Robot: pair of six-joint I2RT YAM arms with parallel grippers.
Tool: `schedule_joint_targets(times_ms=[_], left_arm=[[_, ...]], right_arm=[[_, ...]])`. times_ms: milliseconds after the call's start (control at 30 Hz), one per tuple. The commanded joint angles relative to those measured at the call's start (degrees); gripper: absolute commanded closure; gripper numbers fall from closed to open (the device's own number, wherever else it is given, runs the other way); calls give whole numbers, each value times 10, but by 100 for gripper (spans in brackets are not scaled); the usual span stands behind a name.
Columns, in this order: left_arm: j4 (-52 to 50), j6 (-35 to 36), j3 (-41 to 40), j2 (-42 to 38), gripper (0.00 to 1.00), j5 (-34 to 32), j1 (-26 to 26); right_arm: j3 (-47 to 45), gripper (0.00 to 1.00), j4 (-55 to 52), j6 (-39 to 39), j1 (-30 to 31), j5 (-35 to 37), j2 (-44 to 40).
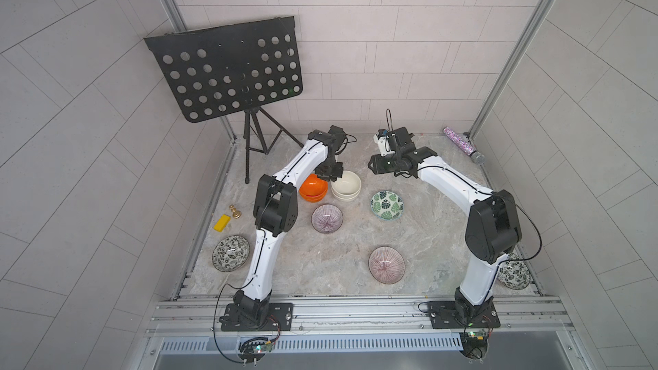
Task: Stack the bowls
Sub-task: Place the bowl in the bowl.
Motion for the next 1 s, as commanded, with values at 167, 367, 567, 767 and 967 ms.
schedule_joint_targets(times_ms=[167,367,567,767,967], left_arm=[[-4,-2,12,-17,85,-9,-2],[-2,-3,3,-13,87,-7,-2],[1,-3,7,-11,86,-3,-2],[0,-3,8,-2,86,2,-2],[3,-1,11,1,86,5,-2]], right_arm=[[-10,56,12,7,-3,-6,-20],[-11,56,12,6,-3,-8,-18],[-11,56,11,6,-4,-8,-16],[-10,56,11,6,-4,-8,-16],[-9,56,10,6,-5,-8,-15]])
